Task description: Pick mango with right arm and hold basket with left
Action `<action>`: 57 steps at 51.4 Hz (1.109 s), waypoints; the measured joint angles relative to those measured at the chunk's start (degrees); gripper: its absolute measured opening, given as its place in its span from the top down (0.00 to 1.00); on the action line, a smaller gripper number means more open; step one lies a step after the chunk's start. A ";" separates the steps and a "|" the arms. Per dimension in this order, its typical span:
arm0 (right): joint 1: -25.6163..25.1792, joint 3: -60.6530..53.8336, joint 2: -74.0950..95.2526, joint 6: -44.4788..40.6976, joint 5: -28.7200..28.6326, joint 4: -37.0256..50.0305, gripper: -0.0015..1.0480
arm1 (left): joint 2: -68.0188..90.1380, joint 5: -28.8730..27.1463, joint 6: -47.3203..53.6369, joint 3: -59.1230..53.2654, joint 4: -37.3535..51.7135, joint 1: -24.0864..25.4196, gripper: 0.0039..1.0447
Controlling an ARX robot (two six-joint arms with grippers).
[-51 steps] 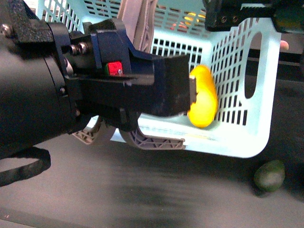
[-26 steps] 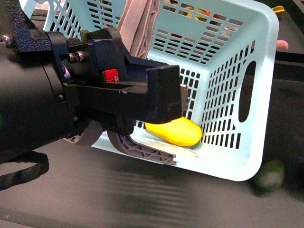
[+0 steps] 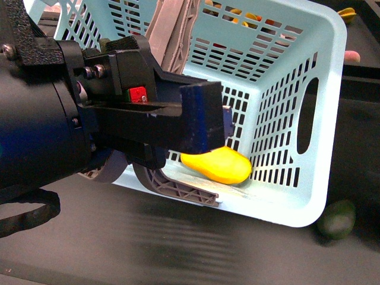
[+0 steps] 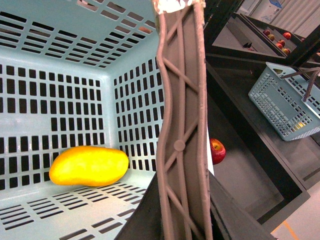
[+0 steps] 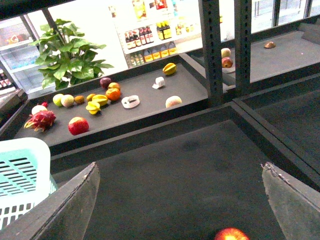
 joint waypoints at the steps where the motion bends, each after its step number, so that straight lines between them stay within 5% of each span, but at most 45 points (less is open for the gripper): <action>1: 0.00 0.00 -0.09 0.02 0.00 0.00 0.08 | 0.00 0.02 -0.02 0.00 0.00 0.00 0.92; 12: -0.04 -0.02 -0.15 -0.13 -0.44 0.02 0.08 | 0.00 0.04 0.02 0.00 0.00 0.00 0.92; 16: -3.50 -1.31 -1.64 -6.40 -16.87 2.47 0.22 | 0.00 0.04 0.04 0.00 0.00 0.00 0.92; 19: -3.19 -1.95 -3.41 -9.92 -21.94 1.70 0.34 | 0.00 0.02 0.04 0.00 0.00 0.00 0.92; 25: 2.14 -2.75 -6.54 -12.07 -16.52 -0.55 0.55 | 0.00 0.07 0.04 0.00 0.00 0.00 0.92; 40: 3.04 -4.72 -11.26 -13.00 -16.26 -2.69 0.98 | 0.00 -0.04 0.07 0.00 0.00 0.00 0.92; 57: 3.08 -4.72 -16.09 -13.18 -16.31 -7.50 0.98 | 0.00 0.02 0.02 0.00 0.00 0.00 0.92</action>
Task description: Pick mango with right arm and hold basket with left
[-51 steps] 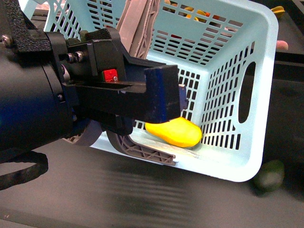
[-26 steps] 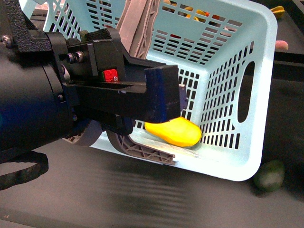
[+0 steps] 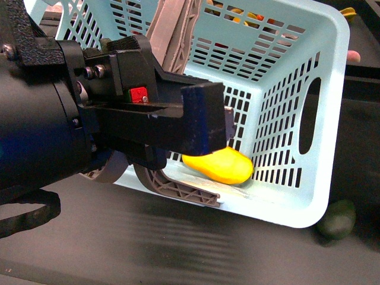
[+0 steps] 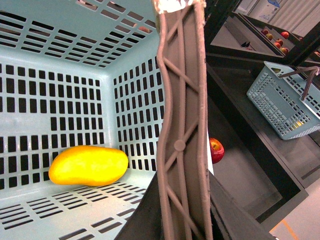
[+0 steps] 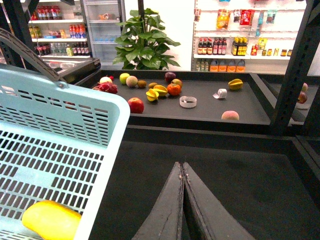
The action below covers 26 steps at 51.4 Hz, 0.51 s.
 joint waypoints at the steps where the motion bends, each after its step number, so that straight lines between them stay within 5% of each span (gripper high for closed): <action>1: 0.00 0.00 -0.26 0.00 0.00 -0.26 0.98 | 0.00 0.00 0.00 0.00 0.00 0.00 0.92; 13: 0.00 0.04 -9.05 -0.04 -0.02 -10.99 0.98 | 0.00 0.02 0.02 0.00 0.00 0.00 0.92; 26: 0.00 0.04 -11.21 -0.04 -0.02 -11.63 0.98 | 0.00 0.00 0.26 -0.02 0.00 -0.04 0.92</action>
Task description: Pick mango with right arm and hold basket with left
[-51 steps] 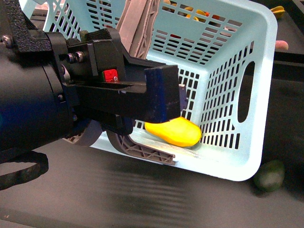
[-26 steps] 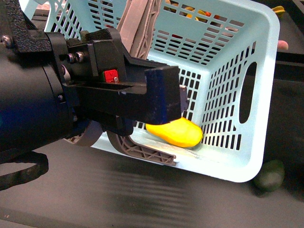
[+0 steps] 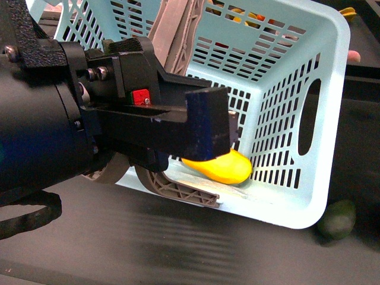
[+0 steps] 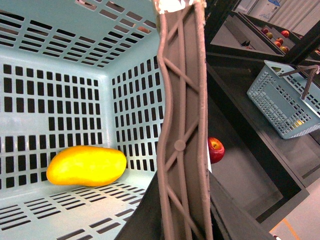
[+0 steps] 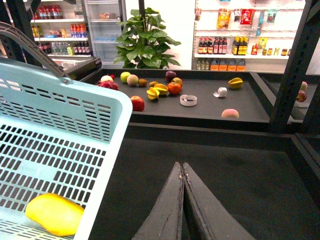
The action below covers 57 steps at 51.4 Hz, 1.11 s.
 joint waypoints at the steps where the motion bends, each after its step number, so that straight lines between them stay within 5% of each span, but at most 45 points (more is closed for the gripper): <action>1: 0.00 0.00 0.00 0.00 0.00 0.00 0.98 | 0.00 0.00 -0.04 0.00 0.00 0.00 0.92; 41: 0.00 0.00 0.00 0.00 0.00 0.00 0.98 | 0.00 0.00 -0.11 0.00 0.00 0.00 0.92; 57: 0.00 0.00 -0.02 -0.07 0.00 0.00 0.51 | 0.00 0.00 -0.11 0.00 0.00 0.00 0.92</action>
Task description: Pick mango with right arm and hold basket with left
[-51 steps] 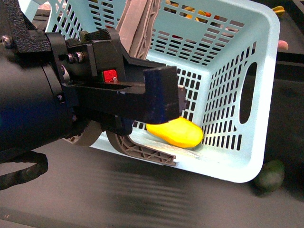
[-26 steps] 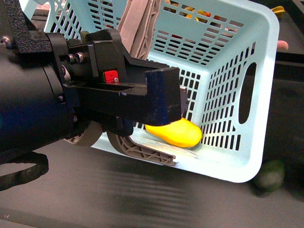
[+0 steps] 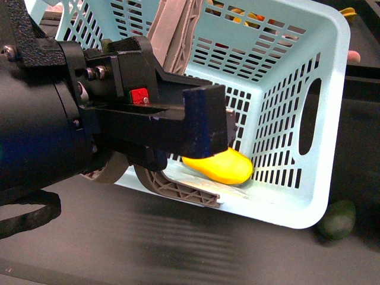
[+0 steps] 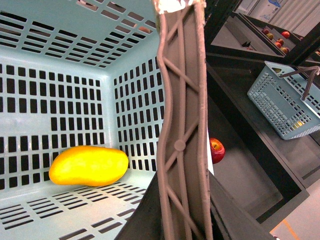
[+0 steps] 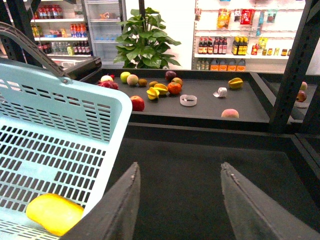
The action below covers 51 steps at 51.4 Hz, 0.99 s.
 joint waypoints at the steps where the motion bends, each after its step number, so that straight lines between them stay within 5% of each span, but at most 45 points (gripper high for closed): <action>1: 0.00 0.00 0.02 0.00 0.00 0.00 0.47 | 0.00 0.00 0.00 0.00 0.00 0.00 0.92; 14: 0.00 0.00 -0.04 0.04 -0.02 0.00 0.06 | 8.44 -3.63 -4.15 8.31 0.57 3.67 0.92; 31: 0.00 0.00 -0.04 0.00 0.00 0.00 0.08 | 21.51 -17.62 -28.35 24.55 -5.35 11.39 0.92; 41: 0.00 0.00 -0.04 0.00 0.00 0.00 0.08 | 28.41 -31.10 -44.98 32.94 -10.75 15.80 0.92; 51: 0.00 0.00 -0.04 0.00 0.00 0.00 0.08 | 30.67 -36.76 -54.40 35.47 -18.71 17.16 0.92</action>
